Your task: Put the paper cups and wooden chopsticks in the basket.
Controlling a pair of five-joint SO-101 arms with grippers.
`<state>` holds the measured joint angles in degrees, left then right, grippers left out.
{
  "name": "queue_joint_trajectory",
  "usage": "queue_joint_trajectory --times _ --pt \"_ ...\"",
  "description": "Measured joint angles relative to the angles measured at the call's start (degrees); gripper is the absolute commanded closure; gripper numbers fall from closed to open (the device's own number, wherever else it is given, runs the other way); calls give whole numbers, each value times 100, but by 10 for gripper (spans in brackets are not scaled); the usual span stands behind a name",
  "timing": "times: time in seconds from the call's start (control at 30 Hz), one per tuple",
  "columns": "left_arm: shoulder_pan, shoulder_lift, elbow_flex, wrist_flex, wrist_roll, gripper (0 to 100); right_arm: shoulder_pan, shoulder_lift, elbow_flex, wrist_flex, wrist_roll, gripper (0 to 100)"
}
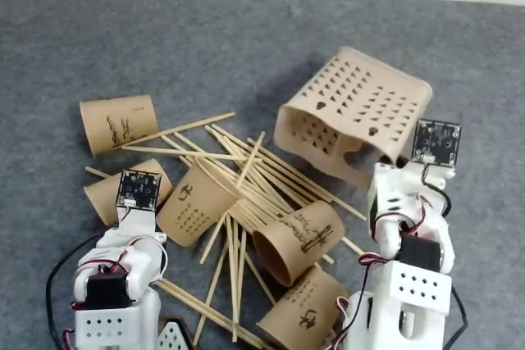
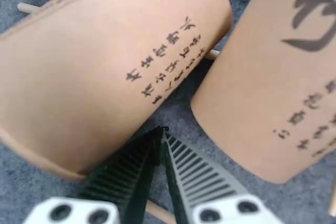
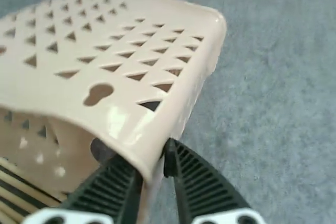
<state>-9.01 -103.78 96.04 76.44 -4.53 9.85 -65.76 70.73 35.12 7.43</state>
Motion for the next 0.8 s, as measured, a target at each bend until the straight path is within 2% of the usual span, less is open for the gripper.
queue_joint_trajectory --times 0.37,0.6,0.8 --pt "0 0 0 0 0 986 -9 0 -1345 1336 -123 991" --pt "0 0 0 0 0 986 -448 0 -2409 2453 -185 991" --pt "0 0 0 0 0 986 -598 0 -2901 2752 -202 991"
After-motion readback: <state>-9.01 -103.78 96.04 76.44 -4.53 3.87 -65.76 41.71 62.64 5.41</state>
